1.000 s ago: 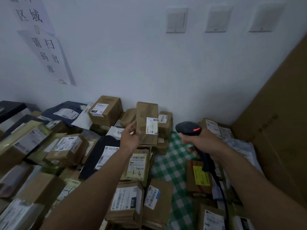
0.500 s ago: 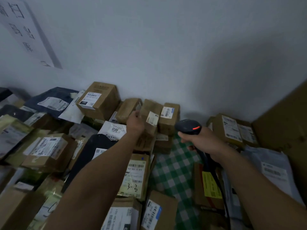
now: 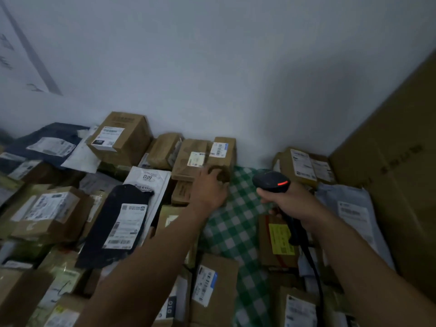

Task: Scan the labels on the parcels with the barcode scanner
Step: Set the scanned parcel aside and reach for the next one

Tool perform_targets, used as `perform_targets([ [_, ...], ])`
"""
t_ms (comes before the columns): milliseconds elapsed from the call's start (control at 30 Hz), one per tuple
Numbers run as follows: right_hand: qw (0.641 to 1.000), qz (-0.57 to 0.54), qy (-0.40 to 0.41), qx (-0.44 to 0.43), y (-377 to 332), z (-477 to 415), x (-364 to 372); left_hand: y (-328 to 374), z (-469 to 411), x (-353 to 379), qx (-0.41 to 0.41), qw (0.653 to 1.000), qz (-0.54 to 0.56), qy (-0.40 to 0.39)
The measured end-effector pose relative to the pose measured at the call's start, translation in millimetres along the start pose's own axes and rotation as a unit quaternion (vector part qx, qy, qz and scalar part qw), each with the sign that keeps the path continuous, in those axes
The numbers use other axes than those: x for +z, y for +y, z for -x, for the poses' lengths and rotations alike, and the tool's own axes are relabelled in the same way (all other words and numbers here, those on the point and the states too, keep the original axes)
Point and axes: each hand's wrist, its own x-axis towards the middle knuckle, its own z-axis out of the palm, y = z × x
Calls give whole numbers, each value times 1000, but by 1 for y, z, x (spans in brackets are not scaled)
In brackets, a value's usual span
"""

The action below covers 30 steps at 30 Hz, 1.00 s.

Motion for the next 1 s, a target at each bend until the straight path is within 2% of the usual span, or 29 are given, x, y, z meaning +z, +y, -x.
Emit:
perform_targets([
  [133,999,15,3,45,28,26,-9,33,60,56,23,997,38,-70],
  [267,997,6,19,76,54,44,-21,58,92,99,61,976,34,-206],
  [333,995,-2,33,93,68,49,-28,63,95,123,65,960,78,-261],
  [433,991,-3,59,117,90,48,-37,61,91,159,-35,946,145,-290],
  [500,990,0,67,123,103,45,-43,49,86,197,-77,941,175,-281],
  [600,989,-12,65,129,113,39,-49,62,92,188,-106,934,225,-256],
  [700,989,-32,62,129,115,35,-51,57,90,195,-179,923,221,-261],
  [800,989,-40,66,125,116,36,-48,45,89,197,-160,936,226,-217],
  [867,990,-45,61,121,115,37,-46,48,91,181,-160,930,265,-199],
  [1000,991,-60,55,107,109,45,-45,53,97,139,-116,955,265,-68],
])
